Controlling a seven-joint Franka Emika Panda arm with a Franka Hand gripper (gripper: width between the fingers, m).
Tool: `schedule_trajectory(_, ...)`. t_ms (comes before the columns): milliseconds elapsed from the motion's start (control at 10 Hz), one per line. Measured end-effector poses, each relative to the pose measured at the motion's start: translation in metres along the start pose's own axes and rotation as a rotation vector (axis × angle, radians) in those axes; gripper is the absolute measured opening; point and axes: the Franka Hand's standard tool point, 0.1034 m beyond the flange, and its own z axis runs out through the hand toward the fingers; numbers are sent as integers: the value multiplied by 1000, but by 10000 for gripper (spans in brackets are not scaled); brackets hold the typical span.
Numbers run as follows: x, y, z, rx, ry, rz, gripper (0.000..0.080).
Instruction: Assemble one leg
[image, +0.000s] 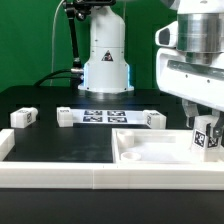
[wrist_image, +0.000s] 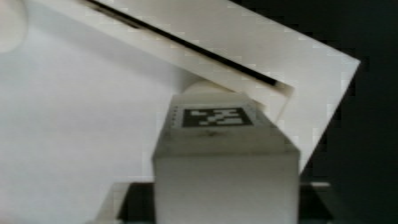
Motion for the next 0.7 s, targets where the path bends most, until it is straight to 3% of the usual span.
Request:
schedule_trajectory(100, 0, 0, 0, 0, 0, -40, 383)
schedule_trajectory(200, -1, 0, 0, 1, 0, -41, 535)
schedule_trajectory(300, -2, -3, 0, 11, 5, -146, 535)
schedule_trajectory(400, -4, -3, 0, 12, 5, -286, 623)
schedule_trajectory(700, -8, -4, 1, 15, 5, -670, 646)
